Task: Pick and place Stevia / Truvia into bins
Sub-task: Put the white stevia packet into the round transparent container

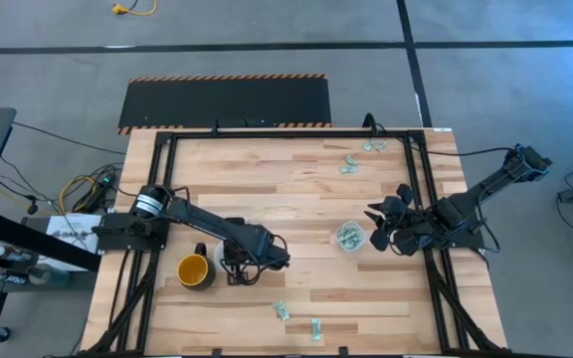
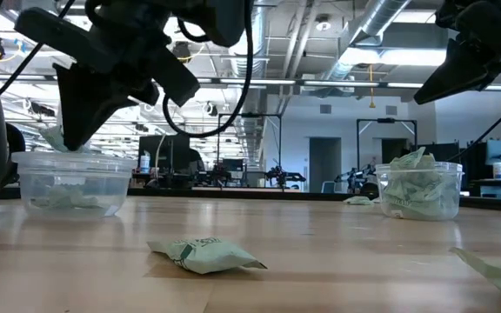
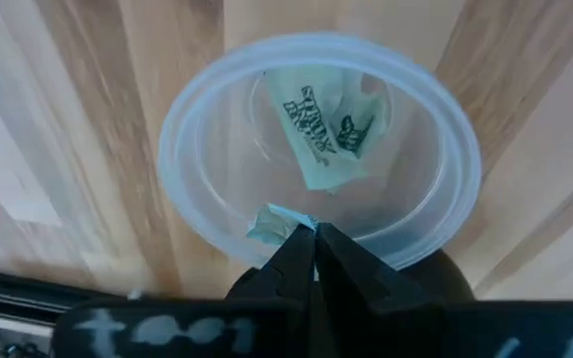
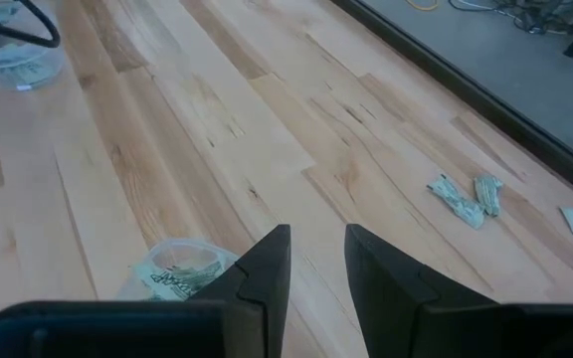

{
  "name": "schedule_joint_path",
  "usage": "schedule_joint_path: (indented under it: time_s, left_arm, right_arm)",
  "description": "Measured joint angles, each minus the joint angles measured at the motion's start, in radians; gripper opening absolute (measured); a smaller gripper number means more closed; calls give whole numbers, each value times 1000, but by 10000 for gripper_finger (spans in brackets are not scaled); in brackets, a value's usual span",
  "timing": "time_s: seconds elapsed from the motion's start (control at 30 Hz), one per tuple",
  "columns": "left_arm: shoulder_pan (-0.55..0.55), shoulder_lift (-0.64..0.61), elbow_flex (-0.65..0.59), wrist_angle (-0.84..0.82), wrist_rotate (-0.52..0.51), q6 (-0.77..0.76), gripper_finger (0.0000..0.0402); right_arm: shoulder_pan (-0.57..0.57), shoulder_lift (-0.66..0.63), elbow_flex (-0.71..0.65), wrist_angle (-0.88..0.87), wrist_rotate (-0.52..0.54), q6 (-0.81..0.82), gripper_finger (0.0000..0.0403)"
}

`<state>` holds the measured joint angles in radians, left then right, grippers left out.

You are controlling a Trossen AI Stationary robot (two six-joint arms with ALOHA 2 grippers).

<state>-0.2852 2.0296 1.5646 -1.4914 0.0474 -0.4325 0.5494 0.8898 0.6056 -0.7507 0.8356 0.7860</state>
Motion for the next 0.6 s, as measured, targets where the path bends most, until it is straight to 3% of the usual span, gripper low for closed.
schedule_joint_path:
  time_s: [0.23, 0.6]
  left_arm:
    - [0, 0, 0, 10, 0, 17, 9]
    - [2, 0, 7, 17, -4, 29, 118]
  right_arm:
    - [0, 0, 0, 1, 0, 0, 93]
    - [0, 0, 0, 1, 0, 0, 93]
